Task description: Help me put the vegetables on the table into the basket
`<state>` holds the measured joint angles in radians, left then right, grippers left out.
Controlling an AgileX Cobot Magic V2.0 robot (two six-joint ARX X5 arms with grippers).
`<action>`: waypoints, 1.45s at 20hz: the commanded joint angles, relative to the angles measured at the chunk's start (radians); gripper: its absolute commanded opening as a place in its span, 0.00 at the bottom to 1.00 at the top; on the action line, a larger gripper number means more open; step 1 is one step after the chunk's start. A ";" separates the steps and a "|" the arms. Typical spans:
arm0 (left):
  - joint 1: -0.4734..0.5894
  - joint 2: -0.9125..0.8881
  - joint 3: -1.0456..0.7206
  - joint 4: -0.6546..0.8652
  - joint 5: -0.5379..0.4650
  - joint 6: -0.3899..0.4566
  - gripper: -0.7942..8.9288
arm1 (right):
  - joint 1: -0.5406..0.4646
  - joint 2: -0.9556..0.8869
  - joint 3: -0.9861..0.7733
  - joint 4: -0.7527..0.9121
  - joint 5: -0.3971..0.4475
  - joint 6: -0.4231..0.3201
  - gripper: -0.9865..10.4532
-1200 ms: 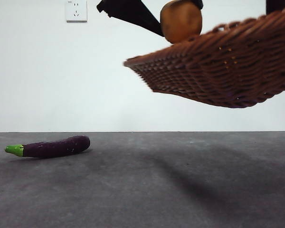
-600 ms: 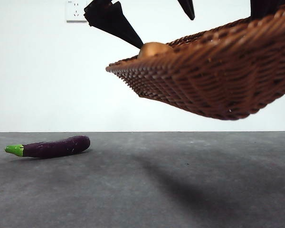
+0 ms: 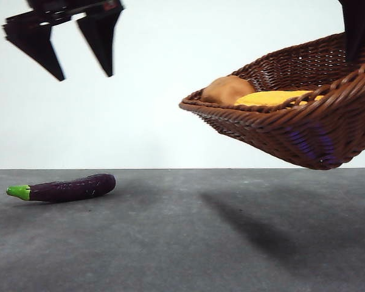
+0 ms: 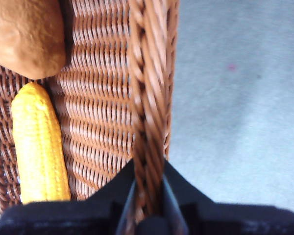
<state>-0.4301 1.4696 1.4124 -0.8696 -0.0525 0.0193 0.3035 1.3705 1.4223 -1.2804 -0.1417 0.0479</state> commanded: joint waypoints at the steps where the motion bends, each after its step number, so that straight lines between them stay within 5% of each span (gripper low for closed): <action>1: 0.063 0.023 0.003 0.006 0.012 0.091 0.83 | -0.019 0.002 -0.008 0.027 -0.013 -0.008 0.07; 8: 0.163 0.251 0.003 0.023 0.163 0.317 0.83 | -0.037 0.002 -0.008 0.041 -0.034 -0.008 0.07; 20: 0.172 0.445 0.003 0.221 0.107 0.330 0.82 | -0.037 0.002 -0.008 0.040 -0.041 -0.008 0.07; 23: 0.172 0.466 0.003 0.236 0.112 0.331 0.69 | -0.037 0.002 -0.008 0.051 -0.041 -0.008 0.07; 27: 0.180 0.494 0.003 0.251 0.113 0.327 0.68 | -0.037 0.002 -0.008 0.054 -0.041 -0.008 0.07; 29: 0.185 0.502 0.003 0.260 0.114 0.317 0.51 | -0.037 0.002 -0.008 0.054 -0.040 -0.008 0.07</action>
<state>-0.2489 1.9518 1.4158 -0.6136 0.0597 0.3393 0.2672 1.3716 1.4220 -1.2366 -0.1722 0.0406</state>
